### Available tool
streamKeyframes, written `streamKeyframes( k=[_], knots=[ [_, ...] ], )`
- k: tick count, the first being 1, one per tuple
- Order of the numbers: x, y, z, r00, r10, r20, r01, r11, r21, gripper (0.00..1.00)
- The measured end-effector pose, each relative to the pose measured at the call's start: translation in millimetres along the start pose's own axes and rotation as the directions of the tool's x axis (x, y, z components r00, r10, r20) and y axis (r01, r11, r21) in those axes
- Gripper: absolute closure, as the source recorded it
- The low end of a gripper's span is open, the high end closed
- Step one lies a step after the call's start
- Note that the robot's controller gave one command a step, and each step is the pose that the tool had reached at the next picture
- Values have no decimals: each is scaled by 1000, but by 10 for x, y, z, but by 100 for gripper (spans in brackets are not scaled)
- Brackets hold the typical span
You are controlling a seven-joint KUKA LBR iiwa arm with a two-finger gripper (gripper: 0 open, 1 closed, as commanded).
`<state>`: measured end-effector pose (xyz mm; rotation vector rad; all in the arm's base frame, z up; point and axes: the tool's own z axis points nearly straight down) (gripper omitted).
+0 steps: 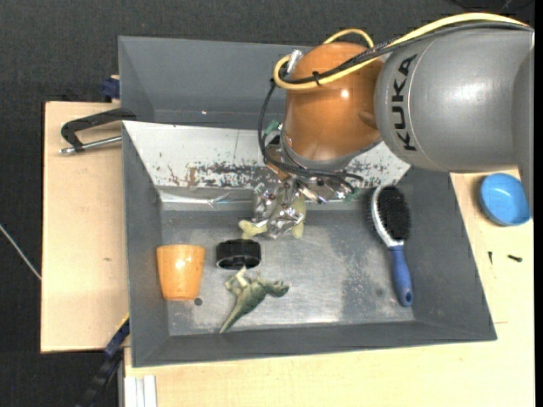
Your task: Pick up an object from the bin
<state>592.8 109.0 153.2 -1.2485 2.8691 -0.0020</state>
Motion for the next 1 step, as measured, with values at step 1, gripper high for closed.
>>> streamKeyframes(
  k=[1],
  knots=[
    [-24, -3, -177, 1000, 1, -2, -1, 1000, -2, 100]
  ],
)
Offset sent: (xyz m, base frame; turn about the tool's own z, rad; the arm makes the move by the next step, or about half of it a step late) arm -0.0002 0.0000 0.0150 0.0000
